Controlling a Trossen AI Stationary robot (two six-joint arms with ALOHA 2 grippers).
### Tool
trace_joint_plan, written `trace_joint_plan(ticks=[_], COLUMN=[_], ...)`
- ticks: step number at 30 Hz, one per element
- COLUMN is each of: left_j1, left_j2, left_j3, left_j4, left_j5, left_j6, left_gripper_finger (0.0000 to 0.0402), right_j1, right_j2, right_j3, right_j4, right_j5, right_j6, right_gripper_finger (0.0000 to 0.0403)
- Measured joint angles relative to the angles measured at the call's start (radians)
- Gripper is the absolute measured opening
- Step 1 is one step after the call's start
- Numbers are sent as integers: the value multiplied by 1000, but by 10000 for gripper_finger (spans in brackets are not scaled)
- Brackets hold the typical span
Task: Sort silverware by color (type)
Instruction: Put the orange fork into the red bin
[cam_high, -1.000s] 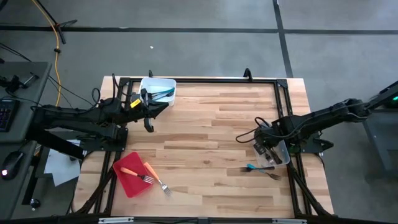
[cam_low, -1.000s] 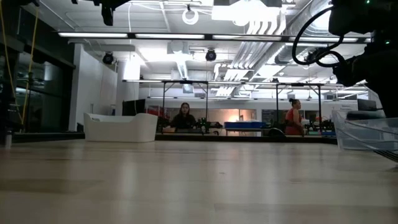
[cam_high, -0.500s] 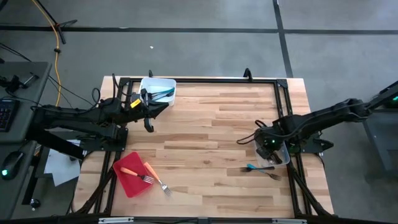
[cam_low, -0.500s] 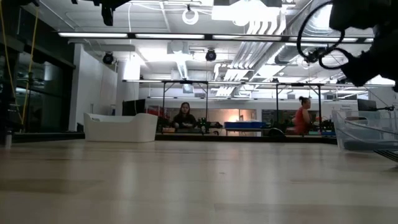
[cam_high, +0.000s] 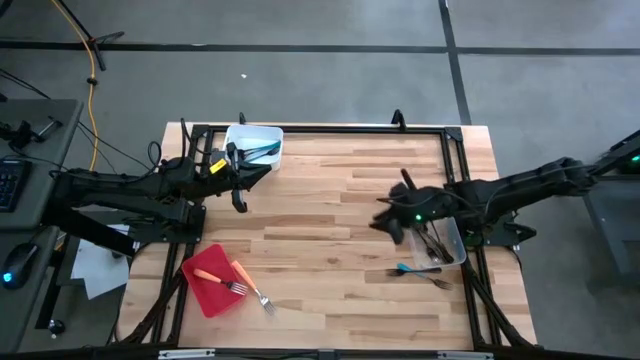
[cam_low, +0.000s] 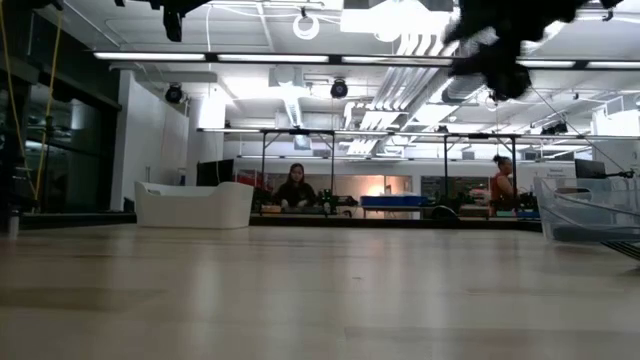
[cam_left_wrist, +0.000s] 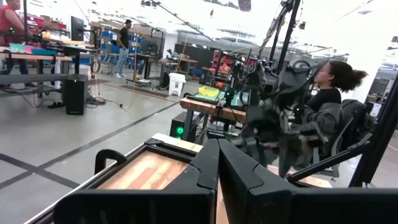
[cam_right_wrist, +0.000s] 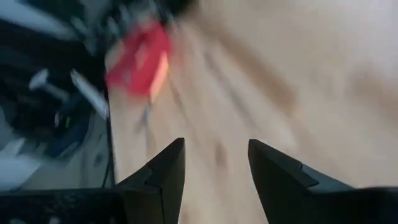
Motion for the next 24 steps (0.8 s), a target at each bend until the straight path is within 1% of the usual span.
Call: trace_joint_plan(ticks=[2,3,5,7,10,17,19,24], left_j1=[0,0,0,0,0,0,0,0], left_j2=[0,0,0,0,0,0,0,0], left_j3=[0,0,0,0,0,0,0,0], left_j4=[0,0,0,1,5,8,8,8], left_j5=[0,0,0,0,0,0,0,1], left_j6=[0,0,0,0,-1,-1,-1,-6], left_gripper_finger=[0,0,0,0,0,0,0,0], right_j1=[-13,-24,-50,-80,-121,-170,-176,-178], right_j2=[24,33,48,53,53,53,53,53], right_j3=[0,0,6,26,79,223,245,255], right_j4=[144,203,306,352,343,203,189,184], right_j5=[80,102,115,111,109,106,104,60], right_j6=[-114,-169,-267,-344,-421,-655,-672,-704], right_gripper_finger=[161,161,161,161,161,161,161,156])
